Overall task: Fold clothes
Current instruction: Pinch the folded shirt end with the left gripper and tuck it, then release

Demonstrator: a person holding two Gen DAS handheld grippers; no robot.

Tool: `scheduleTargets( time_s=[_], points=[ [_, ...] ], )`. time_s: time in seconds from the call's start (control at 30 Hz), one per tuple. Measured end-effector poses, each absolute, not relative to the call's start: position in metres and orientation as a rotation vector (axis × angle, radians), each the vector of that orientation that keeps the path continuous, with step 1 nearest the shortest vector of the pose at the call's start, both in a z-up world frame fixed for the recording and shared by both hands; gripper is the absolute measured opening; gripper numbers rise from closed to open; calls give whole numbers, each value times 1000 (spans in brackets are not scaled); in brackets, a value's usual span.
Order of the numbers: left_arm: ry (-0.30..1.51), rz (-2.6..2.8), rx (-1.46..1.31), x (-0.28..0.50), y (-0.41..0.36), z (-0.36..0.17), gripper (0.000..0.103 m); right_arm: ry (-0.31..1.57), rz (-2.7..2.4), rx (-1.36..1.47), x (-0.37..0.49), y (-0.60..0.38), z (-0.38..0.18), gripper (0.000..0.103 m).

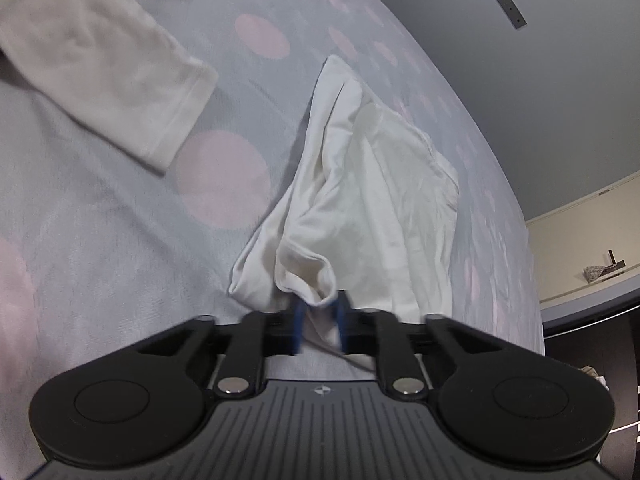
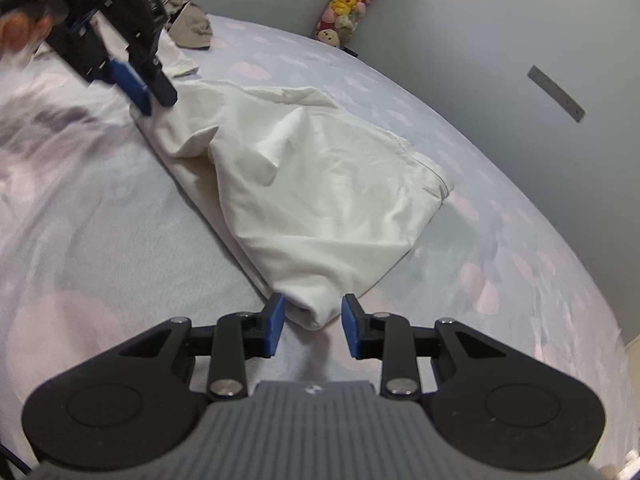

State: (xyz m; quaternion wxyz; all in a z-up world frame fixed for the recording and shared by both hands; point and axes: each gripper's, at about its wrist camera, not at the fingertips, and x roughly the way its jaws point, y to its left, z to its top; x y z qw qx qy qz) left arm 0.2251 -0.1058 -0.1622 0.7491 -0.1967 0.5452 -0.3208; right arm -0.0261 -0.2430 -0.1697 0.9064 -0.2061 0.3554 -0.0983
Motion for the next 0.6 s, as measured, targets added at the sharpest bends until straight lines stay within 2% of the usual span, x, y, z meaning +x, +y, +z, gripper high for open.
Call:
scheduleTargets(
  time_s=[0.07, 0.1, 0.17, 0.2, 0.3, 0.4, 0.6],
  points=[
    [1166, -718, -412, 226, -107, -151, 6, 737, -202, -445, -24, -242, -172, 33],
    [1147, -726, -404, 226, -107, -144, 5, 737, -200, -448, -23, -242, -171, 30],
    [1108, -742, -393, 226, -107, -131, 5, 737, -197, -456, -21, -242, -170, 22],
    [1089, -750, -398, 226, -105, -124, 4, 720, -201, -448, -23, -242, -166, 10],
    [1065, -757, -386, 224, -98, -117, 4, 697, -222, -417, -29, -246, -154, 7],
    [1123, -702, -364, 226, -89, -138, 3, 739, -236, -391, -34, -255, -154, 3],
    [1204, -649, -409, 219, -71, -180, 4, 793, -237, -381, -35, -259, -170, 2]
  ],
)
